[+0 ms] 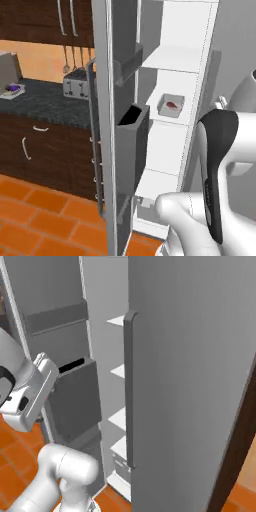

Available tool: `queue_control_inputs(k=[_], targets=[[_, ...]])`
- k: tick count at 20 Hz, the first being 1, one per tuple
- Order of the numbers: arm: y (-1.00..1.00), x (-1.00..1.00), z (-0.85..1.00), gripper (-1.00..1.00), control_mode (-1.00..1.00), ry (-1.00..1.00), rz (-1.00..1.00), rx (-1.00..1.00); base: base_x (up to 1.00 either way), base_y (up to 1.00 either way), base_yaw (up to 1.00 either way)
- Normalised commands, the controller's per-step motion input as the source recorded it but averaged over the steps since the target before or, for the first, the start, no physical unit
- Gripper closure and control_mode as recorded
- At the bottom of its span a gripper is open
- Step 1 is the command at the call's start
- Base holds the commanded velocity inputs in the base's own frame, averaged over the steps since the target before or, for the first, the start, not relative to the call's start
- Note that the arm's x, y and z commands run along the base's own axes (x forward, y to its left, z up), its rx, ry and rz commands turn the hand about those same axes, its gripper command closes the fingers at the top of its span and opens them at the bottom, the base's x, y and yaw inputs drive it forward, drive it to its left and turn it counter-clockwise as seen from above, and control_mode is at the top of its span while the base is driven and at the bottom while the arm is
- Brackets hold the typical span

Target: Take the meat container that has the steak and place it on the second highest rack of the freezer. Then take the vegetable container that has the eggplant and sweet potato and place it on the highest rack of the freezer.

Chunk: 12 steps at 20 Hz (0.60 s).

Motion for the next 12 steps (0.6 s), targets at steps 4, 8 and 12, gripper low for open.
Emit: queue_control_inputs(k=[4,8,12], targets=[[0.00,0.00,0.00,-1.00,1.00,0.00,0.00,0.00,-0.41,0.00,1.00],[0.00,0.00,0.00,-1.00,1.00,0.00,0.00,0.00,-0.26,0.05,0.99],[0.00,0.00,0.00,-1.00,1.00,0.00,0.00,0.00,-0.01,0.14,0.95]])
